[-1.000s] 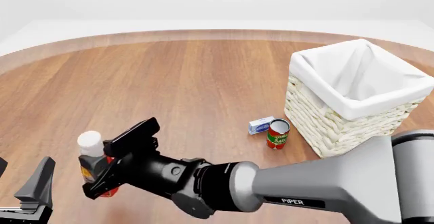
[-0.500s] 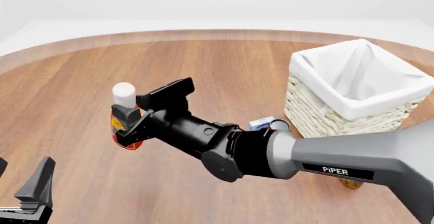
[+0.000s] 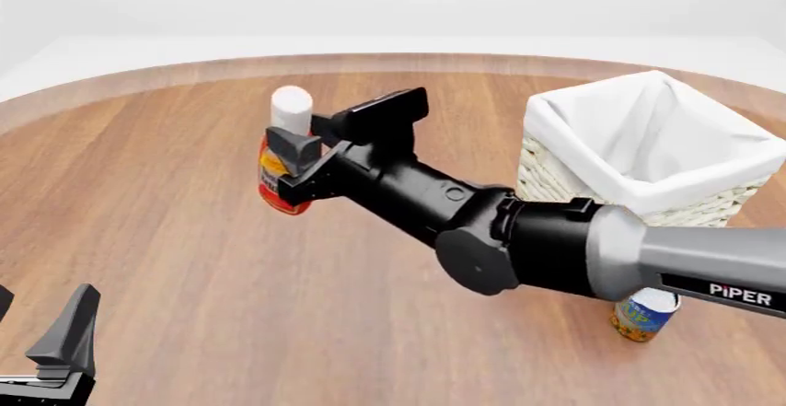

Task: Pick up the ketchup, and put it in the basket.

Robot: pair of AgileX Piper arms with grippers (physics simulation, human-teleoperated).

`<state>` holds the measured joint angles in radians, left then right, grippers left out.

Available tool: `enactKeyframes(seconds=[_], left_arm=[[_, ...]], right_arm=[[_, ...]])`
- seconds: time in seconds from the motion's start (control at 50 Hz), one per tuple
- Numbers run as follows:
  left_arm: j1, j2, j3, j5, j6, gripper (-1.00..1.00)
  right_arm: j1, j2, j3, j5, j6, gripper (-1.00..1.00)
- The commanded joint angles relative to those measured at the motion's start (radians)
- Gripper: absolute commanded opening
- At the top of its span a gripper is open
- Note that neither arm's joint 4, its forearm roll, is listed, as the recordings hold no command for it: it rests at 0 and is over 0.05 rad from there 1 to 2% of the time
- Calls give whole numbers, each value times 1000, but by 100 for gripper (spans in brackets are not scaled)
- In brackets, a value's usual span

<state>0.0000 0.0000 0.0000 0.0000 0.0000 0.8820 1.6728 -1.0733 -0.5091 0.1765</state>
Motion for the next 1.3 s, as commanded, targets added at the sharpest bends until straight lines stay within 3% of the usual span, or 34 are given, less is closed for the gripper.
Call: enactKeyframes(seconds=[0.02, 0.76, 1.3], left_arm=[[0, 0, 0, 0, 0, 100], [0, 0, 0, 0, 0, 100], [0, 0, 0, 0, 0, 100]], right_arm=[[-48, -100, 50, -5, 1, -100], [-151, -316, 146, 18, -30, -100], [-297, -450, 209, 43, -42, -100]])
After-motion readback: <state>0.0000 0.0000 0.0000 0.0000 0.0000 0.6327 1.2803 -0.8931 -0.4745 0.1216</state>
